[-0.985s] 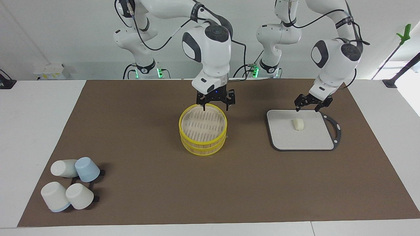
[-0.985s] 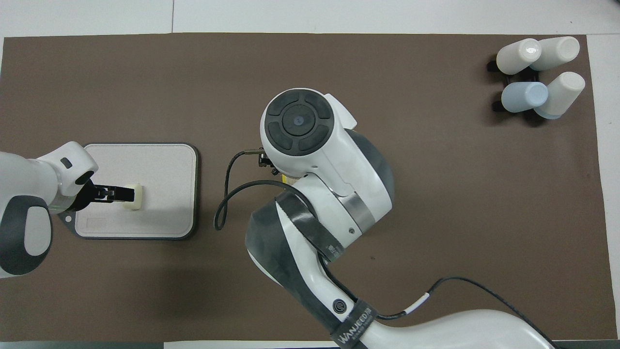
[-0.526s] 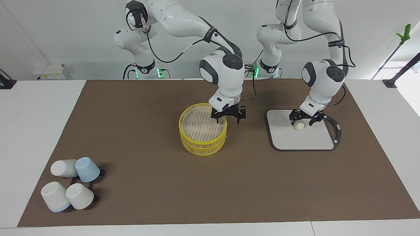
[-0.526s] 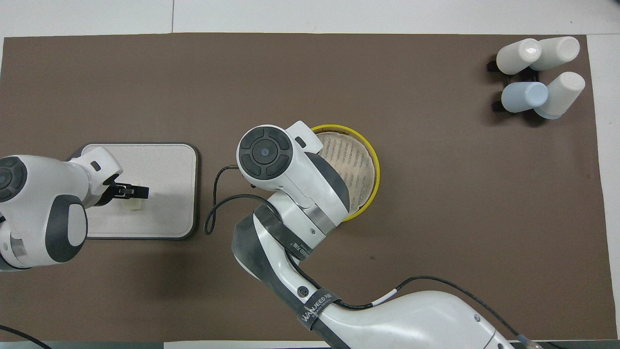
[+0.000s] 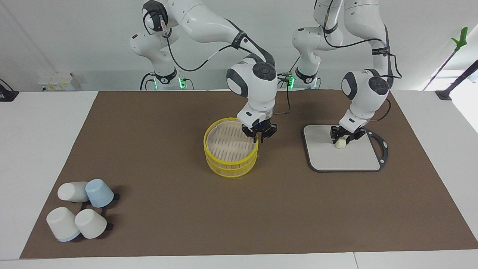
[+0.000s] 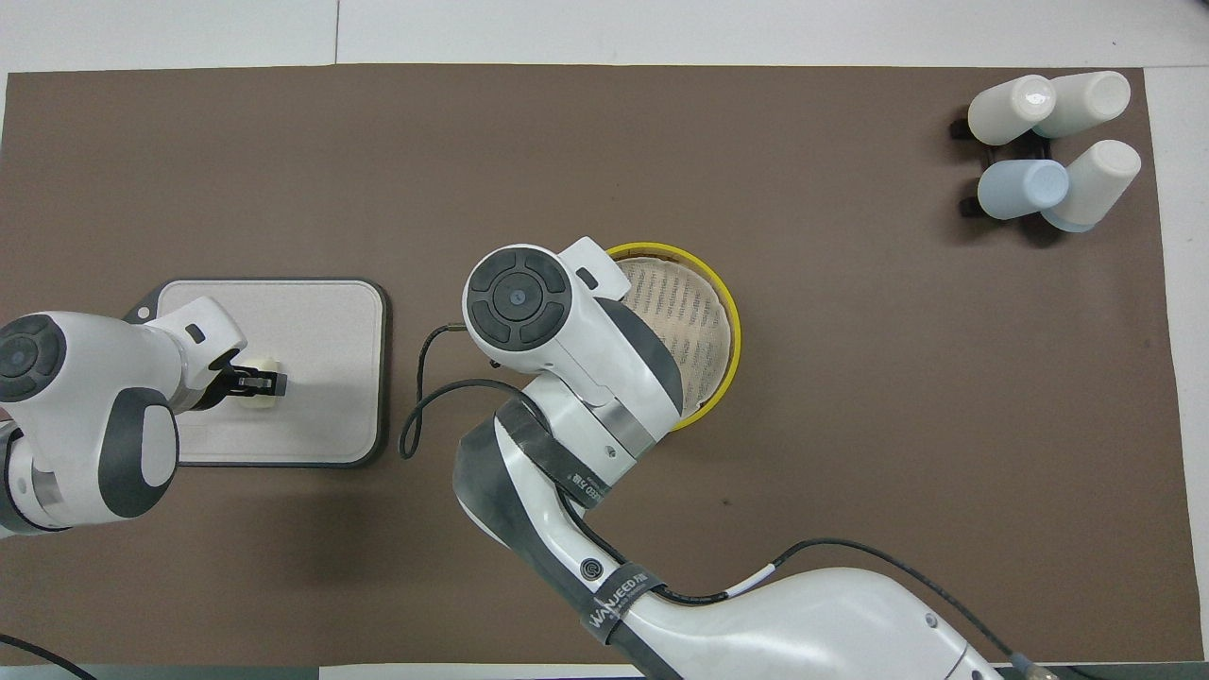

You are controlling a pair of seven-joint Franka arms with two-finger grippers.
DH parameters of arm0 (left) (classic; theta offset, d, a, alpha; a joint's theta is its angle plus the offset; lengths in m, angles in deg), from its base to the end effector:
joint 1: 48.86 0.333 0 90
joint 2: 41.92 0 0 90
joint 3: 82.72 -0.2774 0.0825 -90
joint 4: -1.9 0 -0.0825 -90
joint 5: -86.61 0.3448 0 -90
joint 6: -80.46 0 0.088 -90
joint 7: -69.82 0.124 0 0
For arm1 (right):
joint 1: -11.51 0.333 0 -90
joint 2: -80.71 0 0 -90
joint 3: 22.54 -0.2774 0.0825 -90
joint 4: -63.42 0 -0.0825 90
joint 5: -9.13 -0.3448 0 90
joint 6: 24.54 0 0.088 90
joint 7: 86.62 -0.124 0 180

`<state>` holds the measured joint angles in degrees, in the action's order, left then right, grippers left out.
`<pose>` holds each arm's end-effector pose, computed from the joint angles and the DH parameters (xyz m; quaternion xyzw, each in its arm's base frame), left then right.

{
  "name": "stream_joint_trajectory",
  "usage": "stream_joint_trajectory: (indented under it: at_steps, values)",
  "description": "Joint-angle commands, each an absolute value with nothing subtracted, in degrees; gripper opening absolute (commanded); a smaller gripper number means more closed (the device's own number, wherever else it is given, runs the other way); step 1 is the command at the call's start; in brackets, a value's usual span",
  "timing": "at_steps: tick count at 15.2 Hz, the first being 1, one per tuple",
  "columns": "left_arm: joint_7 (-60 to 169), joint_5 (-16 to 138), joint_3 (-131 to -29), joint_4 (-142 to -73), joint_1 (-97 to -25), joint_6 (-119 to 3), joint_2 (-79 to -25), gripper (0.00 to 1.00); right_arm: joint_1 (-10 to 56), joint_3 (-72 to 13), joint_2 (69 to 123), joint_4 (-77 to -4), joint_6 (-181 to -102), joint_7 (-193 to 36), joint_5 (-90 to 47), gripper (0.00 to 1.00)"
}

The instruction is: Place bun in steamer

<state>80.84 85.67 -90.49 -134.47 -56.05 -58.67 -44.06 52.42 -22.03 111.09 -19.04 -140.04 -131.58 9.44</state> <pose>0.4724 0.0048 0.2806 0.9964 -0.0849 0.0059 0.0023 0.4984 0.4248 0.3530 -0.9990 0.0380 -0.0203 0.0123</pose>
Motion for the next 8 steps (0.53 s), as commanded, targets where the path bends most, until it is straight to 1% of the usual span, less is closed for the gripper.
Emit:
stream_joint_trajectory:
  at_steps: [1, 2, 3, 4, 5, 7, 8]
  values:
    - [80.81, 86.61, -90.28, -136.0, -55.71, -59.55, -42.8, 0.45, 52.21, -21.83, 109.45, -18.86, -136.45, -126.63, 9.66, 0.0]
    - [80.63, 86.61, -90.28, -135.56, -55.71, -58.85, -42.8, 0.41, 51.77, -21.83, 109.71, -16.67, -132.16, -124.87, 10.44, 0.0]
    - [80.11, 86.52, -90.28, -134.78, -55.8, -57.45, -42.88, 0.4, 51.42, -21.75, 109.8, -13.95, -127.59, -123.46, 11.76, 0.0]
    - [79.75, 86.52, -90.28, -133.2, -55.97, -55.53, -43.23, 0.39, 50.98, -21.57, 109.27, -11.22, -123.63, -120.92, 12.47, 0.0]
    - [79.66, 86.52, -90.28, -131.27, -56.06, -52.98, -43.41, 0.39, 50.1, -21.4, 108.23, -9.98, -119.94, -118.11, 12.47, 0.0]
    - [78.97, 85.56, -90.19, -125.05, -56.06, -45.18, -43.59, 0.39, 46.16, -21.31, 103.76, -9.88, -115.44, -111.09, 11.51, 0.0]
    - [75.92, 83.9, -90.1, -120.57, -56.41, -40.52, -44.02, 0.39, 42.66, -21.48, 101.21, -10.4, -111.5, -106.7, 11.77, 0.0]
